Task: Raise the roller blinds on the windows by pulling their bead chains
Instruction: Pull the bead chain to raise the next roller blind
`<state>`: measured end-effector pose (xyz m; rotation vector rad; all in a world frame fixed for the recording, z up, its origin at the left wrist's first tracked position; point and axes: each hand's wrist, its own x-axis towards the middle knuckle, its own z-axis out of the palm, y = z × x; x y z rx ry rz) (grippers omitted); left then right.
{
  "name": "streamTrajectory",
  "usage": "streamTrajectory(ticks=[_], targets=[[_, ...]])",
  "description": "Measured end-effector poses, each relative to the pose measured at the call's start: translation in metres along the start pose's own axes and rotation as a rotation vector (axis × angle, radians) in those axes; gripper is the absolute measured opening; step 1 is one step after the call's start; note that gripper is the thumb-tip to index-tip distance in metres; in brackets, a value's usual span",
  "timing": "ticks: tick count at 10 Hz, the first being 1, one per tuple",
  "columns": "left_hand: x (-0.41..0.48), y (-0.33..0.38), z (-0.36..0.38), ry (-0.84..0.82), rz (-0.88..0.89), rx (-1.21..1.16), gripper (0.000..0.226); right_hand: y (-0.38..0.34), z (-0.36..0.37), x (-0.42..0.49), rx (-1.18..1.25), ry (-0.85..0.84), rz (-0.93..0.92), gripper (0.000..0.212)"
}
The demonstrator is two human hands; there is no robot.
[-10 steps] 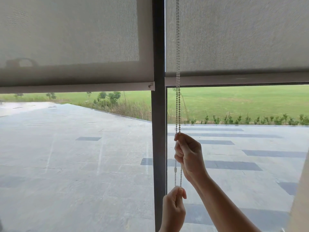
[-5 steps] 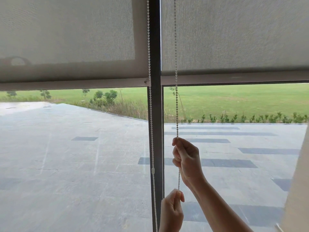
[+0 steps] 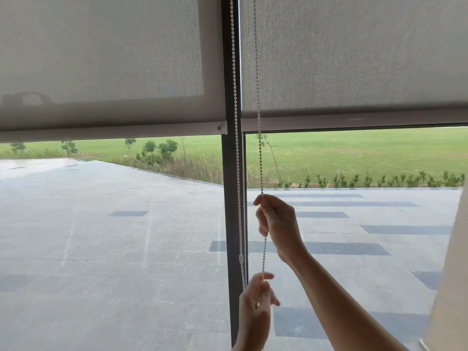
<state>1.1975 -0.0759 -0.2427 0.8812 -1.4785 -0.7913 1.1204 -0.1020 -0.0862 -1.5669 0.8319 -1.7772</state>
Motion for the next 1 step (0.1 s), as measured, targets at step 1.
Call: streamTrajectory(ticks=[1], targets=[[0.005, 0.0219, -0.0124, 0.05, 0.106, 0.102, 0.035, -0.0145, -0.0128, 0.0027, -0.289, 0.025, -0.059, 0.021]])
